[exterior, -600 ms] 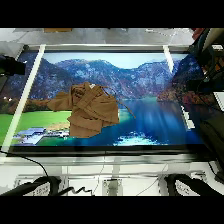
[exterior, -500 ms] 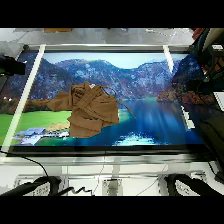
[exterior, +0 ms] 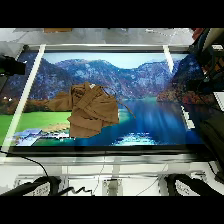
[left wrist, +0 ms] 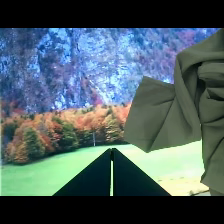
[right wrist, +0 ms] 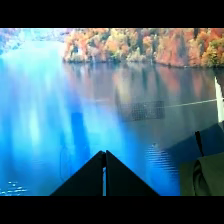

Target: Fold the clothes and pants, and hang the long-sleeved shirts on hangers.

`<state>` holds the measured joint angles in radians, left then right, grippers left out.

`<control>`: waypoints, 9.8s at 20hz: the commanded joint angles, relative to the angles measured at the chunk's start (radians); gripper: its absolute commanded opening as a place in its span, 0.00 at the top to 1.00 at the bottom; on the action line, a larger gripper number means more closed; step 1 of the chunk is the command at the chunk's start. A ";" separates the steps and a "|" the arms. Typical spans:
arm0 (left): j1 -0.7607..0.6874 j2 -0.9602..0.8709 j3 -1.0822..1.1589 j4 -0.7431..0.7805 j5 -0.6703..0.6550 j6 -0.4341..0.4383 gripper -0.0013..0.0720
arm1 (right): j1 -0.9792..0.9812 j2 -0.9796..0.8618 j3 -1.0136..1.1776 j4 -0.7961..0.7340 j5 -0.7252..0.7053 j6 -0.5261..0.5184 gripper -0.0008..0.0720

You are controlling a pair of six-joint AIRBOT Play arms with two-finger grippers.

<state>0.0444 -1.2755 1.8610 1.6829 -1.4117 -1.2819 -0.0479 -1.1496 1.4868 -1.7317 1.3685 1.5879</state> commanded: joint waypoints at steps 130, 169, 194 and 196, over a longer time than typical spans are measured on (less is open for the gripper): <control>0.380 0.037 -0.830 -0.599 0.200 0.319 0.96 | 0.914 -1.004 0.468 0.159 -0.868 -0.404 0.14; 0.379 0.037 -0.829 -0.794 0.492 0.000 0.97 | 0.098 -0.575 0.539 0.105 -0.188 -0.075 0.95; 0.456 0.039 -0.565 -0.315 0.626 -0.057 0.97 | -0.413 0.066 -0.495 0.442 -0.391 -0.143 0.95; 0.457 0.039 -0.657 -0.203 0.551 -0.057 0.97 | -0.413 0.132 -0.634 0.411 -0.399 -0.142 0.95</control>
<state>0.5014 -1.2381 1.2747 1.3575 -0.7364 -1.3392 -0.4610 -1.1286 1.0687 -1.3300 1.0222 1.4506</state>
